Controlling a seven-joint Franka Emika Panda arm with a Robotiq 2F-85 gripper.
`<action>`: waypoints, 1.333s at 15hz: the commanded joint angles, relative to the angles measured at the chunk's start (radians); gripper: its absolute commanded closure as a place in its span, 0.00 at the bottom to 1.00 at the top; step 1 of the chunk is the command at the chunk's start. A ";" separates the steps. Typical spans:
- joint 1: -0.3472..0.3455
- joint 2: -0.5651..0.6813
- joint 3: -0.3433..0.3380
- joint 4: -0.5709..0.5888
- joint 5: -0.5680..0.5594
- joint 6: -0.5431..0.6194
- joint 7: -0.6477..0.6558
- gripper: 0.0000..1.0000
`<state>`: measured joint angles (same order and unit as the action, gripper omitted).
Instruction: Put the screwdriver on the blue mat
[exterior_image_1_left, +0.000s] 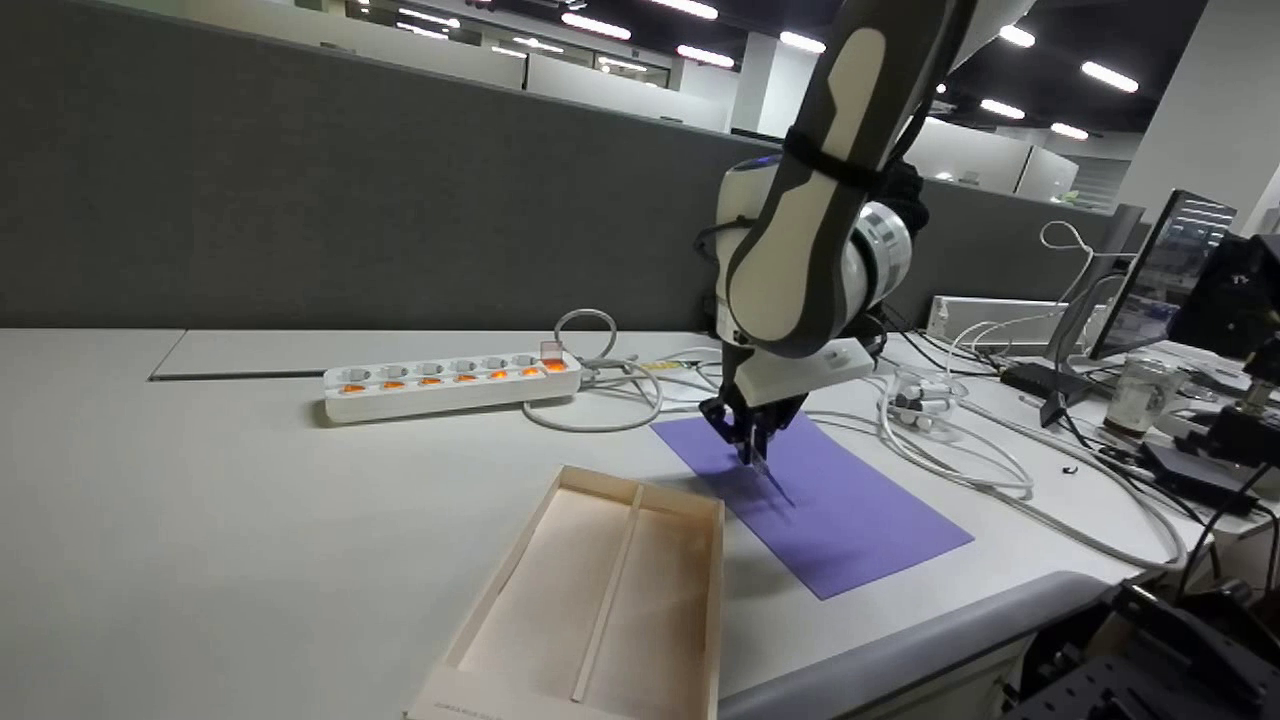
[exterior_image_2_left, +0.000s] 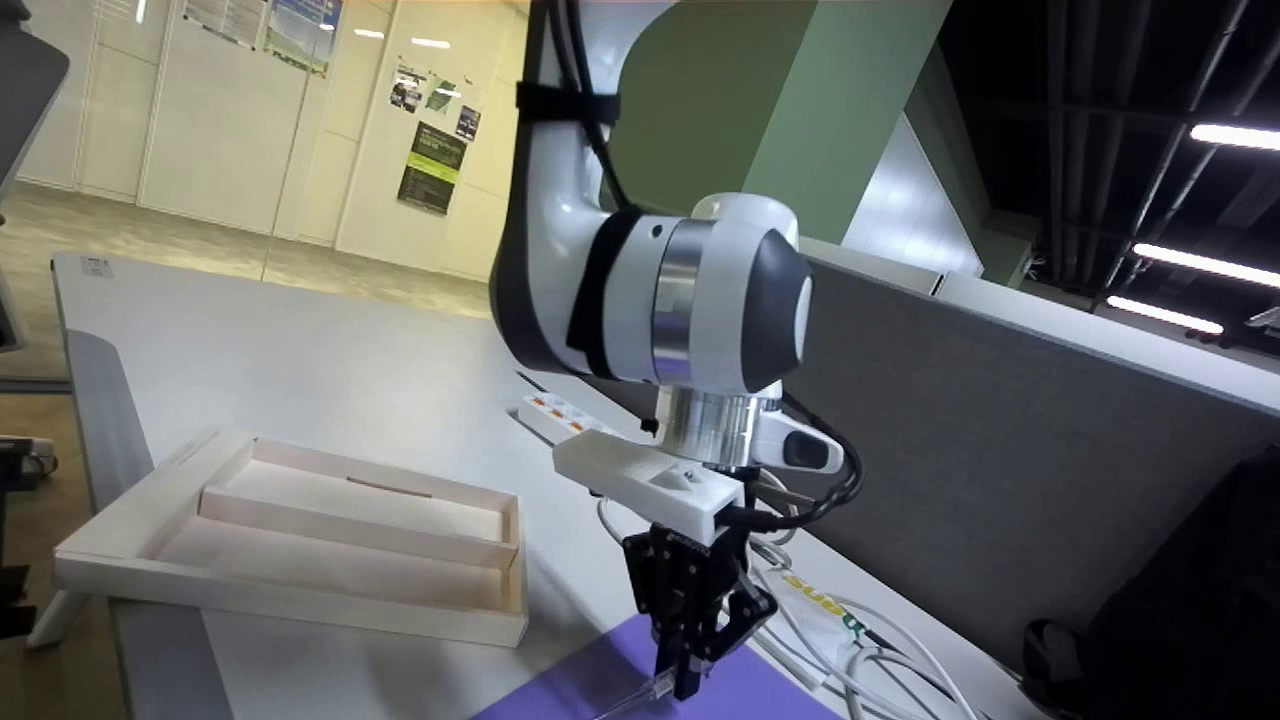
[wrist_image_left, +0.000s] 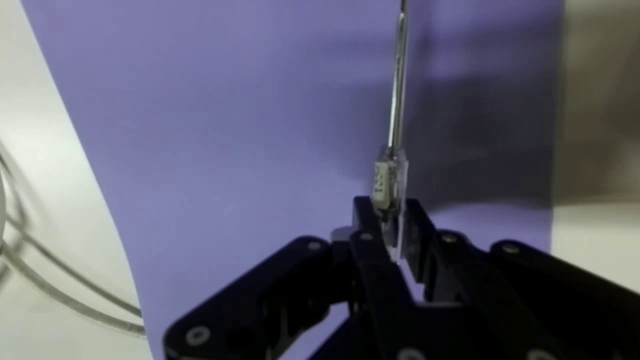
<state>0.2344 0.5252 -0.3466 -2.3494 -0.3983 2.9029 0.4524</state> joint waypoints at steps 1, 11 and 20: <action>0.025 0.052 -0.008 0.021 0.096 0.025 0.005 0.96; -0.018 -0.034 0.046 -0.016 0.266 -0.015 -0.107 0.25; -0.141 -0.287 0.233 -0.110 0.368 -0.142 -0.295 0.00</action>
